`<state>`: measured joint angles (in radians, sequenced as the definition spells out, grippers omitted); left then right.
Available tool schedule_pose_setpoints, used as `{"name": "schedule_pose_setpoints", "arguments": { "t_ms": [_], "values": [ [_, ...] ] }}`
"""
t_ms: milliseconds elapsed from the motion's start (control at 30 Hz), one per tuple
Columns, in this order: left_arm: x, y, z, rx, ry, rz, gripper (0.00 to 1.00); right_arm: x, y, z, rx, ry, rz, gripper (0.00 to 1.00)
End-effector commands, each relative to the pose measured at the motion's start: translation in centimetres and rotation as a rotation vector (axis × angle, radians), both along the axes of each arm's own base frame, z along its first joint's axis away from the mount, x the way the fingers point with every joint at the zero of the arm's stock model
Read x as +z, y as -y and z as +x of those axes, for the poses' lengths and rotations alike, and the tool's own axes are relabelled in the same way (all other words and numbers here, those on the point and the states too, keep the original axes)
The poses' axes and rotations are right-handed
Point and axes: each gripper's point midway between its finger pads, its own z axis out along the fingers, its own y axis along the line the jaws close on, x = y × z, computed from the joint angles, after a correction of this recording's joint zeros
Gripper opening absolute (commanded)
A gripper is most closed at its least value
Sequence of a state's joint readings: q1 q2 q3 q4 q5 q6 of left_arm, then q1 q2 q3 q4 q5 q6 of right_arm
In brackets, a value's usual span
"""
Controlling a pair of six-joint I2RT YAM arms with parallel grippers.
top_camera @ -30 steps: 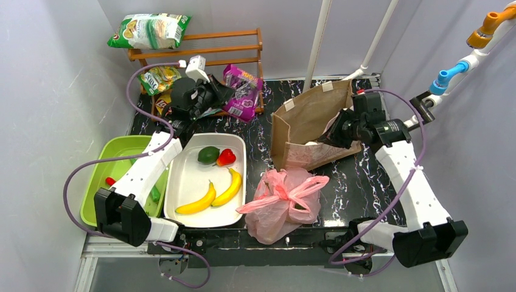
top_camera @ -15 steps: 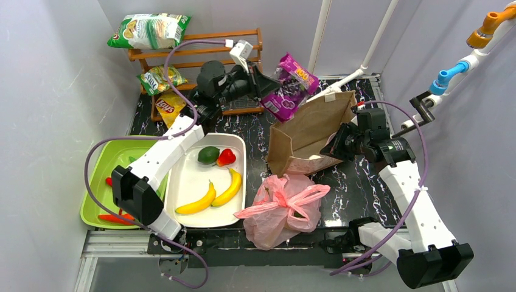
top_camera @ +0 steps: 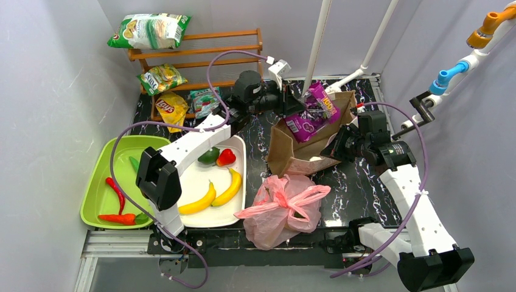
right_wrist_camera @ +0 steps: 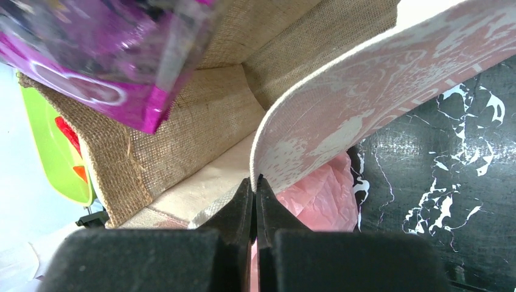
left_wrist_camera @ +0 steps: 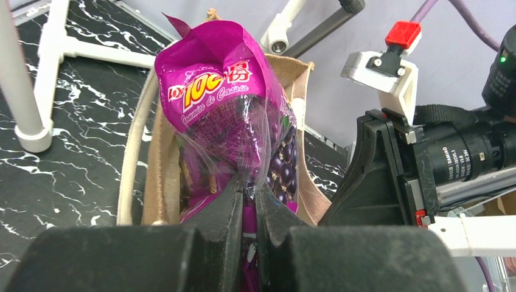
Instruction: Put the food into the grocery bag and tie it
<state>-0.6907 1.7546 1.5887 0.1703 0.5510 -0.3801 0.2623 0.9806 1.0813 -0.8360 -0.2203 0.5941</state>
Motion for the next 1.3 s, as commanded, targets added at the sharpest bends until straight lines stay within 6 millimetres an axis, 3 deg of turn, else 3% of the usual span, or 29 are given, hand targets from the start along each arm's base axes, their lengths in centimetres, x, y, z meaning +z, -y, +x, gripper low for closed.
{"name": "schedule_pose_setpoints", "arguments": {
  "t_ms": [0, 400, 933, 1033, 1100, 1167, 1233, 1267],
  "values": [
    [7.0, 0.5, -1.3, -0.042, 0.187, -0.117, 0.0, 0.0, -0.1, -0.1, 0.024, 0.029, -0.005, 0.01],
    [3.7, 1.2, -1.9, -0.031, 0.295, 0.049, 0.0, -0.3, -0.1, 0.0, 0.031, 0.016, -0.012, 0.01],
    [1.2, 0.8, -2.6, -0.015, 0.418, 0.206, 0.03, -0.4, -0.2, 0.2, 0.039, 0.01, -0.014, 0.01],
    [1.0, 0.5, -2.8, -0.01, 0.429, 0.221, 0.14, -0.4, -0.2, 0.2, 0.039, 0.005, -0.016, 0.01],
    [1.0, 0.3, -2.9, -0.006, 0.433, 0.228, 0.3, -0.4, -0.2, 0.2, 0.04, 0.006, -0.015, 0.01],
    [1.1, 0.2, -3.0, -0.007, 0.438, 0.227, 0.48, -0.3, -0.2, 0.2, 0.04, 0.007, -0.015, 0.01],
    [1.1, 0.1, -3.0, -0.005, 0.438, 0.227, 0.79, -0.4, -0.2, 0.2, 0.039, 0.005, -0.015, 0.01],
    [1.2, 0.1, -3.1, -0.003, 0.436, 0.225, 0.9, -0.4, -0.2, 0.2, 0.04, 0.005, -0.016, 0.01]
  ]
}}
